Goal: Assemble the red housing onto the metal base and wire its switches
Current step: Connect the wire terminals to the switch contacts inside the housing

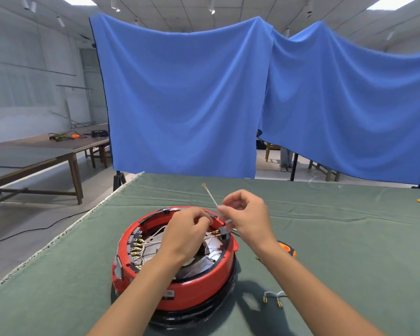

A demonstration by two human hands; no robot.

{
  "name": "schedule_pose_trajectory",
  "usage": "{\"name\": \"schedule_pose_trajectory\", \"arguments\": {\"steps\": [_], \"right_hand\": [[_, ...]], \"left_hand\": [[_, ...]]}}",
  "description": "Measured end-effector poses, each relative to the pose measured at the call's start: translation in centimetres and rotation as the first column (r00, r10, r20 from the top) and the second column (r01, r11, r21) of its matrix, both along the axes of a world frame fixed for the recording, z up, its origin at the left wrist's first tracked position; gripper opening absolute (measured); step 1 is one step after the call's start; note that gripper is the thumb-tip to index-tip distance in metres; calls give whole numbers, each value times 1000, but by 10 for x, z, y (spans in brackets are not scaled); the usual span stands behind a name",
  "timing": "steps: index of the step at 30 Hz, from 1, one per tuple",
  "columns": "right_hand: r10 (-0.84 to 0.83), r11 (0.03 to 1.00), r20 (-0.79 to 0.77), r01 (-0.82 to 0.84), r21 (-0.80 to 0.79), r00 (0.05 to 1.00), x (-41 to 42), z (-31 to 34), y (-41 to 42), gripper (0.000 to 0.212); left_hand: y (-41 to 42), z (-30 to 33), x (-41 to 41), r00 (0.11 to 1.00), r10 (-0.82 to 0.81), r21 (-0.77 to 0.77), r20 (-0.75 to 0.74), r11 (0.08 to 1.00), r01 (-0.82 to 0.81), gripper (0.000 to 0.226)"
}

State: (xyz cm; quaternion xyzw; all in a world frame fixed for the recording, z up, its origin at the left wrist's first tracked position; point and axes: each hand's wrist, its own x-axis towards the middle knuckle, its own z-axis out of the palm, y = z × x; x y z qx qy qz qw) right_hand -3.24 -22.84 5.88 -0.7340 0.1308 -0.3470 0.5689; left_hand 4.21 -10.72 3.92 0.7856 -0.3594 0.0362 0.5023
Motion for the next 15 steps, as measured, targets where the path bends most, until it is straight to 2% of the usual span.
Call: {"name": "schedule_pose_trajectory", "arguments": {"steps": [4, 7, 10, 12, 15], "right_hand": [[78, 990, 2, -78, 114, 997, -1, -4, 15, 17], [142, 968, 13, -142, 205, 990, 0, -7, 19, 15], [246, 936, 10, -240, 259, 969, 3, -9, 19, 11], [298, 911, 9, -287, 297, 954, 5, -10, 17, 8], [308, 905, -3, -292, 311, 951, 9, -10, 7, 15]], "left_hand": [[6, 7, 0, 969, -109, -261, -221, 964, 49, 23], [8, 5, 4, 972, -105, -268, -211, 962, 46, 32], [7, 4, 8, 985, -49, -253, -167, 968, 6, 30], [9, 3, 11, 983, -37, -300, -179, 954, -18, 30], [12, 3, 15, 966, -43, -393, -256, 917, -63, 33]]}}
